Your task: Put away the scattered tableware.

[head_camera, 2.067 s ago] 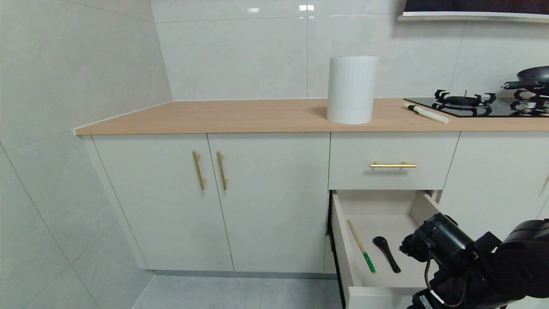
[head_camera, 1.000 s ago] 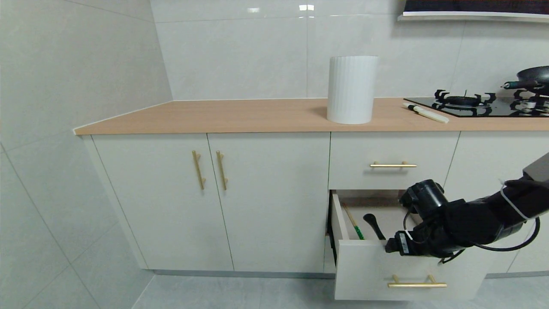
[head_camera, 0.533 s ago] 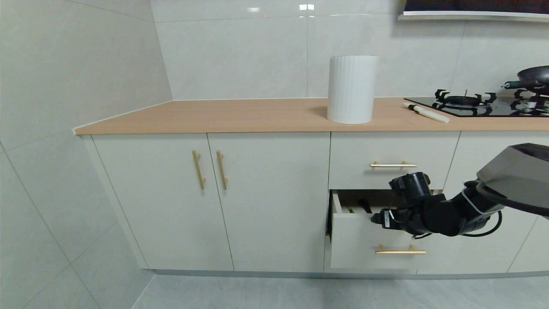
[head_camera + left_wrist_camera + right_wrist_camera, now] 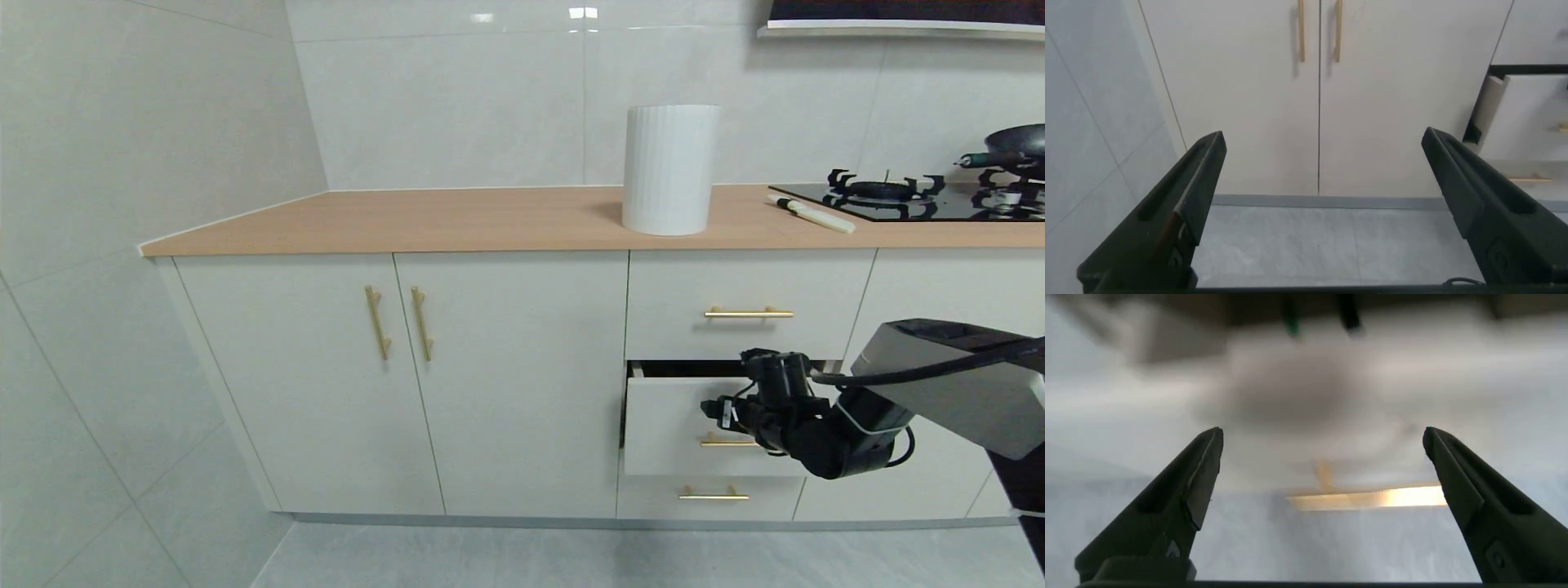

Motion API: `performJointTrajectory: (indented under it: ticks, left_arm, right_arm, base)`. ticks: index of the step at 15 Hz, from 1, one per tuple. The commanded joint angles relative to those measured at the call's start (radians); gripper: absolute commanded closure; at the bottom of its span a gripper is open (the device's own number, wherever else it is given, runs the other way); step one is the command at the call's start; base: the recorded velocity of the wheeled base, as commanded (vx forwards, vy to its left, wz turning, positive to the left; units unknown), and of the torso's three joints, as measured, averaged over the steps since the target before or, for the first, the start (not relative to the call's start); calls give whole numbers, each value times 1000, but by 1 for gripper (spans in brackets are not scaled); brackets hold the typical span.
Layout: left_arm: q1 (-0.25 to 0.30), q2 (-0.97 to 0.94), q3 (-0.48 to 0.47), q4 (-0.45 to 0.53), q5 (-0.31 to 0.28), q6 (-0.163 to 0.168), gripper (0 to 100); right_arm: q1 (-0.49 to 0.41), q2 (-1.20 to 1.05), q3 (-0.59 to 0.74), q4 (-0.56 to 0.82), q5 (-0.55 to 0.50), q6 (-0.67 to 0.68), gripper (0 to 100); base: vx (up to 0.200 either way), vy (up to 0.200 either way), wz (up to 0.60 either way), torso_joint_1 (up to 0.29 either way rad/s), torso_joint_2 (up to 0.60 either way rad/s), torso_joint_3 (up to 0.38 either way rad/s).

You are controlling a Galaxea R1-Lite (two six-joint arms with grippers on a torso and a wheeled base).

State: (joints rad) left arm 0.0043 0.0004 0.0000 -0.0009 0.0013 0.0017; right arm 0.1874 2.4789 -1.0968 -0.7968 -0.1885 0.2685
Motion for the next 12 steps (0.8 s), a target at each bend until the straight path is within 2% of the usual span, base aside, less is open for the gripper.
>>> performJointTrajectory:
  ticks: [1,5,12]
  left_arm:
    - [0,0,0,-1,0,0,0]
    - [0,0,0,-1,0,0,0]
    - [0,0,0,-1,0,0,0]
  right_arm:
    - [-19,58,-44,-2,-12,12,0]
    - [-39,110,-172,4,-69,89,0]
    - [-48,120,-244,8,-81,175,0]
  base:
    - [0,0,0,0,0,0]
    - [0,0,0,0,0,0]
    - [0,0,0,0,0,0]
